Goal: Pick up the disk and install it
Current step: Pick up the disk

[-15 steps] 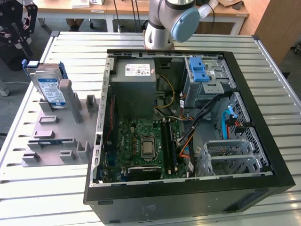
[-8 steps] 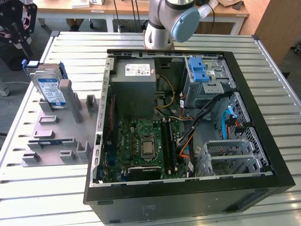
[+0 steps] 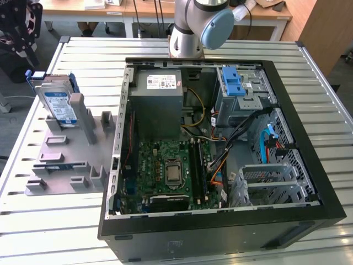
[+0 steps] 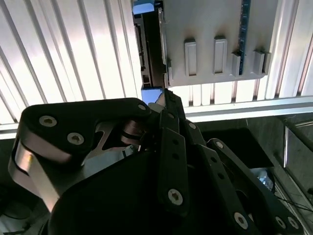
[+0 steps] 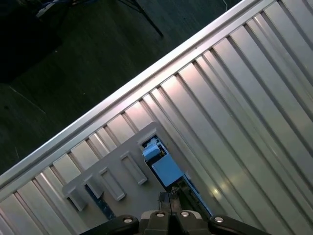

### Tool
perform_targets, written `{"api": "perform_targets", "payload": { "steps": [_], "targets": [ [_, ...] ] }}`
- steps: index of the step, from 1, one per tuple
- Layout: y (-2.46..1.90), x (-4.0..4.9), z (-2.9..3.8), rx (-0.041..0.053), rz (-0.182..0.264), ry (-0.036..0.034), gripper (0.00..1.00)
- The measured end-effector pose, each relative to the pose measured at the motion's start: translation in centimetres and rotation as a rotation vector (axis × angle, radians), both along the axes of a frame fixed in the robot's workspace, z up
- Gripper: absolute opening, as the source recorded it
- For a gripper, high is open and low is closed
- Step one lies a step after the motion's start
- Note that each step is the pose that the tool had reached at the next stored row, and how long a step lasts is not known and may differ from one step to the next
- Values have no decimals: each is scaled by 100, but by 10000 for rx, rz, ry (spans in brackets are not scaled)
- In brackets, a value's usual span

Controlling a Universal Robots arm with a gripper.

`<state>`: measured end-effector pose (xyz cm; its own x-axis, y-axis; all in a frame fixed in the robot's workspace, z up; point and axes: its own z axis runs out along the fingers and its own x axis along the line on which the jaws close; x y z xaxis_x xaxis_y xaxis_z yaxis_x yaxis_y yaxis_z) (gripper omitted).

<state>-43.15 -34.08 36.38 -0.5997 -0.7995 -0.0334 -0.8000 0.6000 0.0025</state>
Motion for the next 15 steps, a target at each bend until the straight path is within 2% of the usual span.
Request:
{"api": "perform_targets", "payload": {
  "steps": [3,15],
  "targets": [
    [0,0,0,0,229,0,11],
    [0,0,0,0,366,0,11]
  ]
}}
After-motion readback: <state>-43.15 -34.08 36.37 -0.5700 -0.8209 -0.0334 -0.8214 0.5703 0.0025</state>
